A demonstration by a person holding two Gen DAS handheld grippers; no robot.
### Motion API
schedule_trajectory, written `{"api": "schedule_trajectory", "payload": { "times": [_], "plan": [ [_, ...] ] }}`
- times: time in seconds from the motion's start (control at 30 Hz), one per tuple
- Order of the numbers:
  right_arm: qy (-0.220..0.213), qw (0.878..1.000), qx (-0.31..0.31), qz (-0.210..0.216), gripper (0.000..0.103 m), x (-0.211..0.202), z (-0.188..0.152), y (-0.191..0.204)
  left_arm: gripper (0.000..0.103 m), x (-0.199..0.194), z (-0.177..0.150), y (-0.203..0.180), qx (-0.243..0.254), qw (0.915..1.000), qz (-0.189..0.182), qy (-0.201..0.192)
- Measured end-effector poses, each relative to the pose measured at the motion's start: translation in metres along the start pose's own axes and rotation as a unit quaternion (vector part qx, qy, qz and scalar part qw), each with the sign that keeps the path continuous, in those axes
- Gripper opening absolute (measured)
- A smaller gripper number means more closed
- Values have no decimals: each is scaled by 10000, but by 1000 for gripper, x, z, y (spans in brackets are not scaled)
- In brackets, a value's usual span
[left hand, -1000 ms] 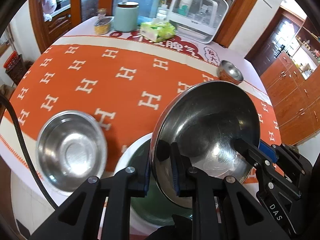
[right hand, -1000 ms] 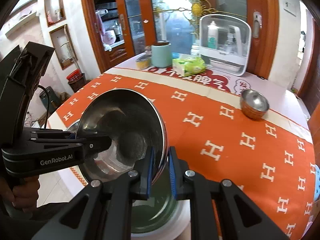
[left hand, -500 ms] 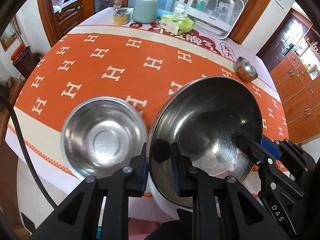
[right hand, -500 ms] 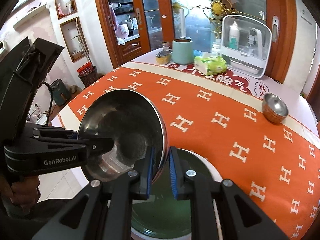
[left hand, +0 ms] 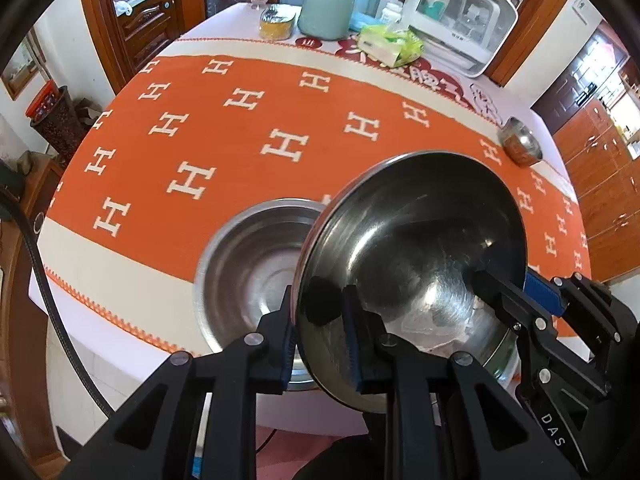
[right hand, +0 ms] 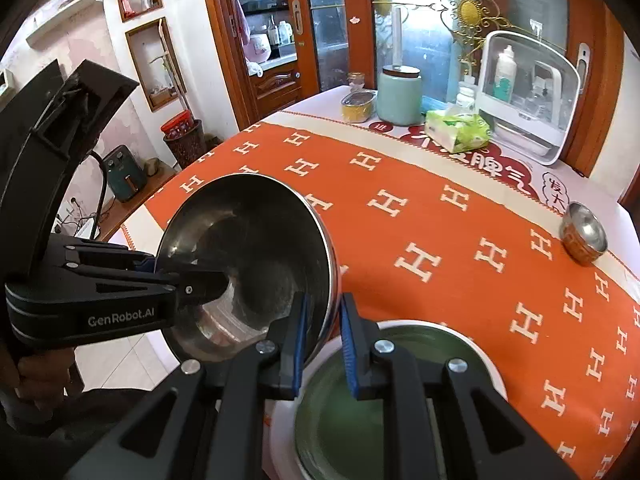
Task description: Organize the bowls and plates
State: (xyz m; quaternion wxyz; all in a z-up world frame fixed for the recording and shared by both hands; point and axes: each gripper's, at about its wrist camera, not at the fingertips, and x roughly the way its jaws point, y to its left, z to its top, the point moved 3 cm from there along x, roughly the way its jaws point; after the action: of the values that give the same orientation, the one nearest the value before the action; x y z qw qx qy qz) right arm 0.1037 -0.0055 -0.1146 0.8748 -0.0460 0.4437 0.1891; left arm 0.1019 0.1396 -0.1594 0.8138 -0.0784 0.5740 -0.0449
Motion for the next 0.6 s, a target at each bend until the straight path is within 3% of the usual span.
{"api": "schedule_trajectory", "payload": {
  "times": [0.33, 0.6],
  "plan": [
    [336, 9993, 90, -161, 17, 31, 9, 28, 20, 20, 11, 34, 239, 9984, 13, 516],
    [596, 9964, 429, -422, 18, 51, 6, 35, 23, 44, 14, 41, 790, 9910, -35, 1081]
  ]
}}
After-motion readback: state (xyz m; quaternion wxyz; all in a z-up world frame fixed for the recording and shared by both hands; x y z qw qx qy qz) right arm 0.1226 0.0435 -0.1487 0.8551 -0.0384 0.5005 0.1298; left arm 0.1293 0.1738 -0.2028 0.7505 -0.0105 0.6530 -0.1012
